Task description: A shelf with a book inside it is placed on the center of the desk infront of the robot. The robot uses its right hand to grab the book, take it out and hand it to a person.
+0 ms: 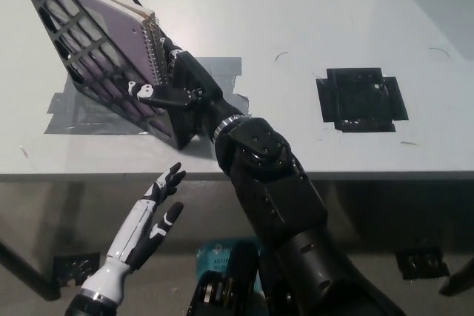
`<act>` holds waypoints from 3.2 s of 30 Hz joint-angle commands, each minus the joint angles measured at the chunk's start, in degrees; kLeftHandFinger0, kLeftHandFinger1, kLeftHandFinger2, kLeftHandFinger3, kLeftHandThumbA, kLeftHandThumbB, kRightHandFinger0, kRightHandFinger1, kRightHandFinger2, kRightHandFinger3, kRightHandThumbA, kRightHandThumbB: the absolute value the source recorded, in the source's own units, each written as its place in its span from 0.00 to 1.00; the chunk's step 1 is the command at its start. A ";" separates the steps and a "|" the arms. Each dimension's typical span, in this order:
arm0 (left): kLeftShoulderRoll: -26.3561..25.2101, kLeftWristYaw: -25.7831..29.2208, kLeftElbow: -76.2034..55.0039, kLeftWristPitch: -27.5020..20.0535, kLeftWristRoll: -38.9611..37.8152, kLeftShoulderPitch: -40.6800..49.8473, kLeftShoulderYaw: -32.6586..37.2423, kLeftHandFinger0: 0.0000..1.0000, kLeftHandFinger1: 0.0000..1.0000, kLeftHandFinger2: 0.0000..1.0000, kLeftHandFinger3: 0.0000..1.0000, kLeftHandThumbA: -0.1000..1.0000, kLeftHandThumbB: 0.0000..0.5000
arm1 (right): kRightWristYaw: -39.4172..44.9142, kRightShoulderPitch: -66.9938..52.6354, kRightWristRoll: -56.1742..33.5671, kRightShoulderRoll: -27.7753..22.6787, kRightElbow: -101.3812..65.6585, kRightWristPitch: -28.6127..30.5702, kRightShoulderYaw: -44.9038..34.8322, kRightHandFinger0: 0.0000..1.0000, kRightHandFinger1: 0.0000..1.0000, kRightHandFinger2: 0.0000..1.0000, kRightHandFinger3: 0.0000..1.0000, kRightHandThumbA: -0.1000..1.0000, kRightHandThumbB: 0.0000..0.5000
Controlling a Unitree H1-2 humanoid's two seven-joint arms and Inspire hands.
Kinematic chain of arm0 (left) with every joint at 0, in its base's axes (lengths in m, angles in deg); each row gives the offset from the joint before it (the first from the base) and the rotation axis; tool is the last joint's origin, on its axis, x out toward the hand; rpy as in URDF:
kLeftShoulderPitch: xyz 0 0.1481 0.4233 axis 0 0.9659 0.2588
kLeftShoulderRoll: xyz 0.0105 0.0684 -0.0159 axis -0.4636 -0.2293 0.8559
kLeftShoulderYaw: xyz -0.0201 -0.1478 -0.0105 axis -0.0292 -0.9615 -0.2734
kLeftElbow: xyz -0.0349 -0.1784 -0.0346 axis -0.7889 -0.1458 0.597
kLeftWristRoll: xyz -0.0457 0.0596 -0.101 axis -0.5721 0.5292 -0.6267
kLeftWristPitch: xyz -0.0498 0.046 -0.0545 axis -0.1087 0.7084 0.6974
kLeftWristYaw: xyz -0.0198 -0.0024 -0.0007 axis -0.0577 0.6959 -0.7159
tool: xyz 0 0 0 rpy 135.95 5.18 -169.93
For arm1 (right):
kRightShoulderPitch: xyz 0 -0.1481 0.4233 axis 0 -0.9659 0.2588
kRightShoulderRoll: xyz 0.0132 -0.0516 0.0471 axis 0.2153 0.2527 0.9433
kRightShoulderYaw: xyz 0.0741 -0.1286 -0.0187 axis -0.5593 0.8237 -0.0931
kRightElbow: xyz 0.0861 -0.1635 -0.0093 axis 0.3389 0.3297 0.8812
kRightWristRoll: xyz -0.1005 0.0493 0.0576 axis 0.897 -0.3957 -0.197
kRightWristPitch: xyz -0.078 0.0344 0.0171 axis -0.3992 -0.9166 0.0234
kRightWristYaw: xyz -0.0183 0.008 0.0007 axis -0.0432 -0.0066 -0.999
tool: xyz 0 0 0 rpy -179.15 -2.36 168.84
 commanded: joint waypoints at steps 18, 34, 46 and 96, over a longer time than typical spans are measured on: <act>-0.34 0.11 -1.39 -0.55 1.46 -1.65 -0.04 1.00 1.00 1.00 1.00 1.00 0.60 | -6.27 4.56 4.94 0.20 -1.19 1.35 1.00 0.12 0.49 0.70 0.72 0.13 0.28; -0.44 -0.68 -0.85 -0.59 -0.09 -2.85 -0.11 1.00 1.00 1.00 1.00 1.00 0.60 | -10.62 6.26 3.50 1.74 -5.51 6.42 -2.06 0.05 0.48 0.81 0.79 0.00 0.28; -1.18 -0.20 -0.29 -1.52 2.31 -3.84 0.46 1.00 1.00 1.00 1.00 1.00 0.57 | -10.78 10.61 -4.62 4.49 -18.89 -0.82 -8.14 0.00 0.34 0.84 0.79 0.00 0.23; -0.75 0.26 -1.29 -1.27 0.74 -1.03 -0.60 1.00 1.00 1.00 1.00 1.00 0.59 | -18.76 3.57 -39.04 -3.24 -16.21 -8.69 -40.33 0.00 0.16 0.56 1.00 0.00 0.11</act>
